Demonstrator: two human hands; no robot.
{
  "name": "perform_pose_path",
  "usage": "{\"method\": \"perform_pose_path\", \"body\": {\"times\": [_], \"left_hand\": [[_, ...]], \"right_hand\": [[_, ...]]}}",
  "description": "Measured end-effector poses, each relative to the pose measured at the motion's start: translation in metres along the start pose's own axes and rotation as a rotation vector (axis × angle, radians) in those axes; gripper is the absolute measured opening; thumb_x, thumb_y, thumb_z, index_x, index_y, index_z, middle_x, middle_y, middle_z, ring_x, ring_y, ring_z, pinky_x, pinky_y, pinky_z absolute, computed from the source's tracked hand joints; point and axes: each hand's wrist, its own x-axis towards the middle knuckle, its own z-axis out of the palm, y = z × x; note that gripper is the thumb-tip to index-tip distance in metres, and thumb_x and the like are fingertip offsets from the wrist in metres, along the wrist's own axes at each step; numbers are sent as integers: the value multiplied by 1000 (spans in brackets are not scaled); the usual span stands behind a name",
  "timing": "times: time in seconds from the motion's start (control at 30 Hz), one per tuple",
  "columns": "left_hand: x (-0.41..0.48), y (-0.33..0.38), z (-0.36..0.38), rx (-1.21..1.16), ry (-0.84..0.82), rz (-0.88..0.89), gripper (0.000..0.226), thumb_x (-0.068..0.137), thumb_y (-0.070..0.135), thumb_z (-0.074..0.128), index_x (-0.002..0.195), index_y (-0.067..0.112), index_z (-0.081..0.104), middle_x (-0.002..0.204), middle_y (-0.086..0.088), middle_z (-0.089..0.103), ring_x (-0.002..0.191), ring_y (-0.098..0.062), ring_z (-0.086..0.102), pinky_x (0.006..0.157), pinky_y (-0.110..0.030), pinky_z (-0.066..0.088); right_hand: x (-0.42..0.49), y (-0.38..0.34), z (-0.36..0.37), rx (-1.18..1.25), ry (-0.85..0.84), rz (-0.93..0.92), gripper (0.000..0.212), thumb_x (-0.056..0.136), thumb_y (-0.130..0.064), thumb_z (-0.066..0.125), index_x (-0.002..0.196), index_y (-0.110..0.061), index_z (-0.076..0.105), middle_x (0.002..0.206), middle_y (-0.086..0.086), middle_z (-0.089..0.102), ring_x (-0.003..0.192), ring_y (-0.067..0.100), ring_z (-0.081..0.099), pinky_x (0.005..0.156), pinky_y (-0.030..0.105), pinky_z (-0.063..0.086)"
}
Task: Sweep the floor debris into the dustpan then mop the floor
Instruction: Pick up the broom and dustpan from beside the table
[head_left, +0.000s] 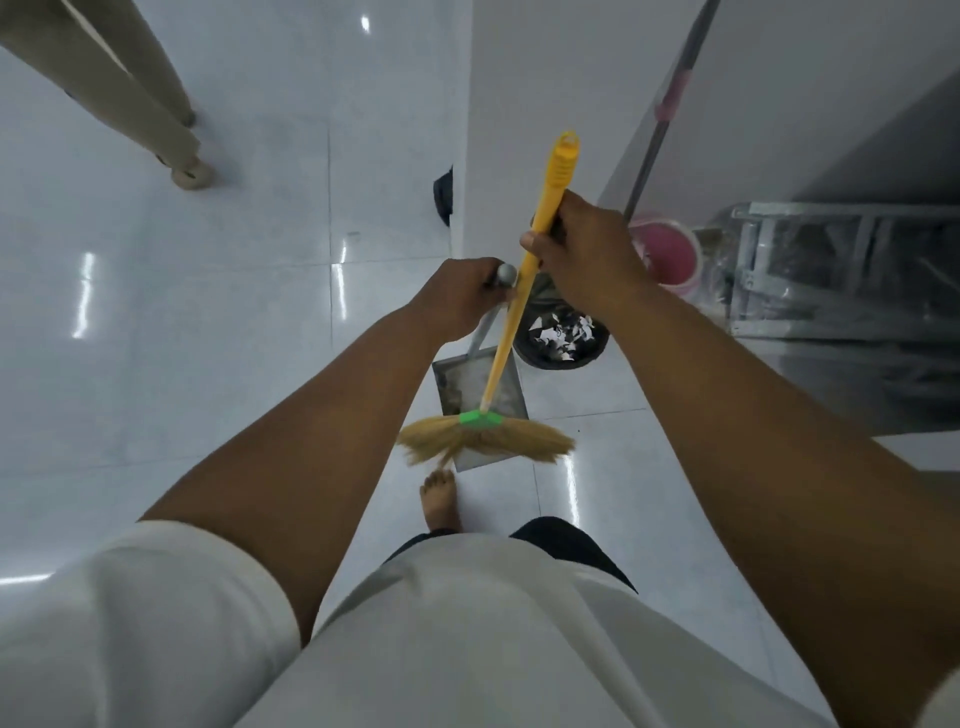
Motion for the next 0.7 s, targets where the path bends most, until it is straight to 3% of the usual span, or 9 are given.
{"method": "perform_pose_path", "body": {"times": [0.13,0.27,0.4,0.7], "left_hand": [[43,-11,-2,81,-43,15,24,96,26,59,107,7,68,104,-10,70,99,-27,63,92,-40,49],[84,-26,3,152,-102,2,26,96,25,59,116,10,66,112,-9,68,105,-26,61,96,-37,47],[121,-44,16,214,-130,-15,30,96,24,59,122,11,64,118,-9,67,112,-27,59,96,-33,44],[190,-82,38,250,-172,-69,29,96,20,59,122,8,64,119,-11,67,115,-28,59,102,-37,43]], "right_hand": [[37,19,13,26,-13,19,22,93,-29,60,102,-9,59,89,6,68,82,21,65,75,27,48],[74,46,29,64,-27,31,25,92,-28,60,103,-6,59,93,10,68,86,24,65,81,35,52],[111,75,48,60,-44,46,26,92,-28,60,103,-6,60,94,9,67,87,22,64,79,30,50],[185,129,96,72,-77,82,24,93,-28,60,107,-7,60,99,9,67,88,19,66,81,26,54]]}}
